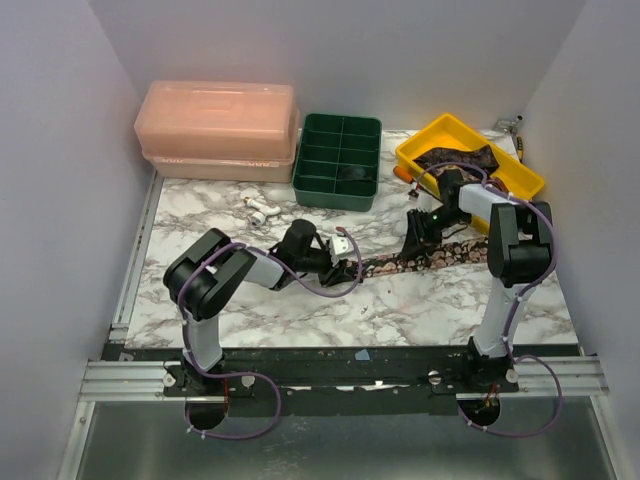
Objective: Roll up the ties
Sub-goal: Roll the tie at the center of the board.
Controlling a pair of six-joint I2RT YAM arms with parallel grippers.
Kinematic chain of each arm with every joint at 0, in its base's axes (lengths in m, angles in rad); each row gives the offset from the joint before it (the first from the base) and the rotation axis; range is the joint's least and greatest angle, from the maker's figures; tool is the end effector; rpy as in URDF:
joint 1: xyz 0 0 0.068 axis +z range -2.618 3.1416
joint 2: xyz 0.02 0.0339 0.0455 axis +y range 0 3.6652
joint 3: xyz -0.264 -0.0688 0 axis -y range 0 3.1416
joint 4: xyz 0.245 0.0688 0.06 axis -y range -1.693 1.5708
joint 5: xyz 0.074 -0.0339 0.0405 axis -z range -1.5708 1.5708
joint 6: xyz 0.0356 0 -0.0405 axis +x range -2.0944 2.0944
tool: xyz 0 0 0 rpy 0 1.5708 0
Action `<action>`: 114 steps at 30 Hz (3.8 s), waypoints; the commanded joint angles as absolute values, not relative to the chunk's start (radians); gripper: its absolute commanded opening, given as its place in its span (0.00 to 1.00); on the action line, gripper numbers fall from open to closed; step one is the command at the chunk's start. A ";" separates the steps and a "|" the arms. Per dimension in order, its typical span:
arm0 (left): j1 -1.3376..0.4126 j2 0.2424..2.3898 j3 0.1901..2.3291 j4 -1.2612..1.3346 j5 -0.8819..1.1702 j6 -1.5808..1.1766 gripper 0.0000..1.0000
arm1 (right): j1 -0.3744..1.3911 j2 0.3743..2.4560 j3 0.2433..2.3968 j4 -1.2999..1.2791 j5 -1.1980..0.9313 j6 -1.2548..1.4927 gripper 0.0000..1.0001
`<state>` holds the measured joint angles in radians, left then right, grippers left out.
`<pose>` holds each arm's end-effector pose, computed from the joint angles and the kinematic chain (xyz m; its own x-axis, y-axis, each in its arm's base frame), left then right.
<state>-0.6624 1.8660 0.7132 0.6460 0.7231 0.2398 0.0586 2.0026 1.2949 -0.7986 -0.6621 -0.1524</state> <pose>0.2529 -0.2271 0.1177 -0.1539 0.3459 -0.9256 0.9820 0.1578 -0.1043 0.3603 0.0431 0.1377 -0.9716 -0.1769 -0.1568 -0.2360 0.7671 0.5966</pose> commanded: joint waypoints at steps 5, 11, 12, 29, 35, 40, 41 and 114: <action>-0.655 1.752 0.741 0.512 0.707 0.188 0.06 | 0.072 2.003 1.203 -0.761 -0.344 -0.273 0.29; -0.678 1.697 0.790 0.333 0.610 0.281 0.07 | 0.072 2.002 1.168 -0.715 -0.346 -0.282 0.29; -0.694 1.706 0.802 0.291 0.574 0.311 0.07 | 0.072 2.004 1.166 -0.709 -0.348 -0.285 0.29; -0.806 1.885 1.082 -0.227 0.326 0.355 0.12 | 0.074 1.884 1.275 -0.832 -0.699 -0.217 0.53; -0.847 1.935 1.196 -0.378 0.306 0.345 0.15 | 0.074 1.850 1.238 -0.805 -0.902 -0.056 0.71; -0.853 1.970 1.269 -0.483 0.304 0.353 0.17 | 0.074 1.852 1.130 -0.629 -1.015 0.124 0.61; -0.854 1.971 1.274 -0.484 0.302 0.353 0.17 | 0.075 1.852 1.112 -0.582 -1.029 0.160 0.58; -0.676 1.804 0.691 0.868 0.757 0.064 0.99 | 0.206 2.040 0.977 -0.417 -0.560 0.154 0.01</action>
<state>-0.6598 1.7683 0.7200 0.5282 0.6598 0.1215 0.2031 1.9747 0.9936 -0.3779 -0.9329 0.2619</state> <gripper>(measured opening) 0.966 0.010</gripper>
